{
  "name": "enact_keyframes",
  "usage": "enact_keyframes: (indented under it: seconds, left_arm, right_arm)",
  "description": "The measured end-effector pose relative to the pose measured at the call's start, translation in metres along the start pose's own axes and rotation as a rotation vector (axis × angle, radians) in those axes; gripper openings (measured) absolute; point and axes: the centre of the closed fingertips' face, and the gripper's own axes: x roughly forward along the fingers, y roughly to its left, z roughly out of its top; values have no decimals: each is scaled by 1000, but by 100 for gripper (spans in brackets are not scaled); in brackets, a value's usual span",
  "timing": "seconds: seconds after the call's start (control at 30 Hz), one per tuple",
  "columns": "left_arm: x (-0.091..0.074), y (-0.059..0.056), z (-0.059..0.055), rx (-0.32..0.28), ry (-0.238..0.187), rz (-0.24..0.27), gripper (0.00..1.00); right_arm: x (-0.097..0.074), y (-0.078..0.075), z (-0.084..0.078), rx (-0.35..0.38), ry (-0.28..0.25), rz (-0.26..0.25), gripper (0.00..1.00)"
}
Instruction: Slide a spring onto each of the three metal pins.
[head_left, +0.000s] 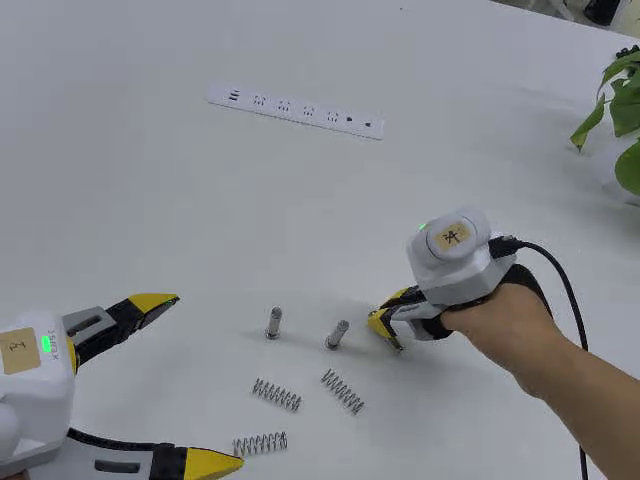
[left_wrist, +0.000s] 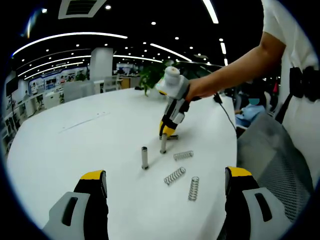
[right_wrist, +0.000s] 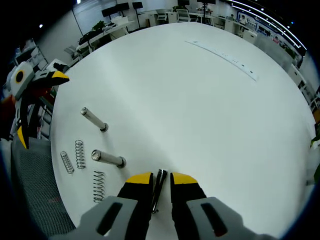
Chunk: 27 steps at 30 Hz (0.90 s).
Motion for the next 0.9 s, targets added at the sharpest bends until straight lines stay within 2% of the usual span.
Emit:
enact_keyframes:
  seconds: [0.13, 0.4, 0.9]
  left_arm:
    - [0, 0, 1, -3, -5, 0, 100]
    - [1, 1, 2, 5, -3, -4, 100]
    - [-1, 1, 3, 9, -8, -1, 100]
  right_arm:
    - [1, 1, -4, -14, 20, -10, 14]
    - [2, -4, -2, -29, 30, -38, 11]
    - [2, -4, -4, -27, 24, -50, 9]
